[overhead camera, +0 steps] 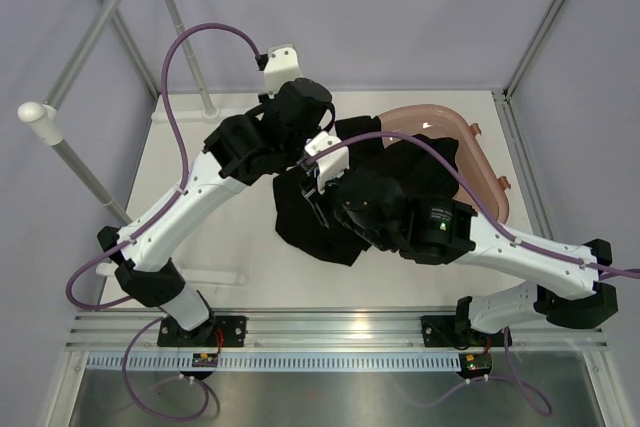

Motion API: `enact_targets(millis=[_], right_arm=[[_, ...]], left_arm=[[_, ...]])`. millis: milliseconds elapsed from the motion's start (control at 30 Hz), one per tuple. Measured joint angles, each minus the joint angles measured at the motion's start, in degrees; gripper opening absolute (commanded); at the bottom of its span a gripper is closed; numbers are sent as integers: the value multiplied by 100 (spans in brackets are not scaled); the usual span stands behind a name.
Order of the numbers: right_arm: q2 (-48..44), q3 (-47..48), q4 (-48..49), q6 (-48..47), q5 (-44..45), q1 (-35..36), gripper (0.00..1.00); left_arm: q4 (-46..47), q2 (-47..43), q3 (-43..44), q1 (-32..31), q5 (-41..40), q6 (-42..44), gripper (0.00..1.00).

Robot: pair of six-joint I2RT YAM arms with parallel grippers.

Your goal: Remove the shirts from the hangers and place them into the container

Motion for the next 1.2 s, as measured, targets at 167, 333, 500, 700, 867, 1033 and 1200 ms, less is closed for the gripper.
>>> enact_targets(millis=[167,333,500,700,867,1033,1200], right_arm=[[170,-15,160,-42,144,22,37],[208,-20,205,-59,332,44,15],[271,-20,55,81,861,42,0],[387,-24,35,195,1193,33,0],[393,-24,72,210,1174,39,0],[446,-24,68,223,1172,39,0],[463,33,81,42,1047,173,0]], left_arm=[[-2,-4,0,28,90,2,0],[-2,-13,0,46,122,9,0],[33,-120,-129,133,-52,50,0],[247,-592,-568,48,13,114,69],[487,-1102,-769,-297,68,157,99],[693,-1635,-944,-599,94,166,99],[518,-2256,-1399,-1121,-479,127,96]])
